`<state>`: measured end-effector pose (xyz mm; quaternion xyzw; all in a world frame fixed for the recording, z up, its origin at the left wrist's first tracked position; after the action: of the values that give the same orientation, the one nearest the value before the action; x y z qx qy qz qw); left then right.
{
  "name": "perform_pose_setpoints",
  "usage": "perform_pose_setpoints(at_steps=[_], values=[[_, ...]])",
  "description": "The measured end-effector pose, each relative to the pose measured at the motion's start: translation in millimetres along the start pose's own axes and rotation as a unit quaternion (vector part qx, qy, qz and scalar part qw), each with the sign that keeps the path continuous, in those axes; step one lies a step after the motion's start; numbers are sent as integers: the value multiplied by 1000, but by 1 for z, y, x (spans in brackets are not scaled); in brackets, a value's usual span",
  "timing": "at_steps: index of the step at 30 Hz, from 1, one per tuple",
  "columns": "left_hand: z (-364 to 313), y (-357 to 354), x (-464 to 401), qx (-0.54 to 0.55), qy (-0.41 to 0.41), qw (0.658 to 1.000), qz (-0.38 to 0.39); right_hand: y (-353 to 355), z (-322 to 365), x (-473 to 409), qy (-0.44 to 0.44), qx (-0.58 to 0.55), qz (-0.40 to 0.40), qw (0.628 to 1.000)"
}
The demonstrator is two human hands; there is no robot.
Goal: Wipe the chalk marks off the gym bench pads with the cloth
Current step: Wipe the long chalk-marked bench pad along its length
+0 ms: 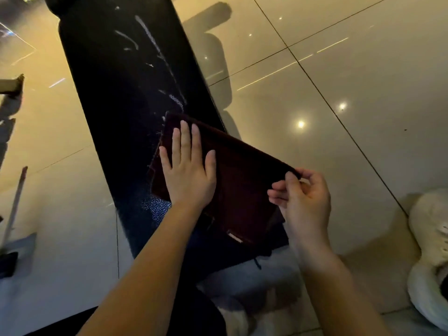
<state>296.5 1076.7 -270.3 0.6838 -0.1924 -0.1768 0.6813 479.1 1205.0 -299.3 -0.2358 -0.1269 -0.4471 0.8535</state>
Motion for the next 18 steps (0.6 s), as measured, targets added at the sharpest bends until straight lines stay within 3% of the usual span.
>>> perform_pose_setpoints(at_steps=[11,18], values=[[-46,-53,140,96,171,980,25,45,3,-1,-20,102,-22,994],[-37,-38,121,91,129,987,29,47,-2,-6,-26,89,-2,996]])
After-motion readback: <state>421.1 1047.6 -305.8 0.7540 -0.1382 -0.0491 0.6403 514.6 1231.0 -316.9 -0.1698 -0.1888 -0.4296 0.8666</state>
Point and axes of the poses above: each hand's wrist, its own x-axis away from the middle knuckle, its own y-axis out of the back of the hand, z = x × y, the point moved 7 cm from there along -x, towards the middle knuckle, and after that the axes turned 8 degrees about z, right-handed, at the moved point
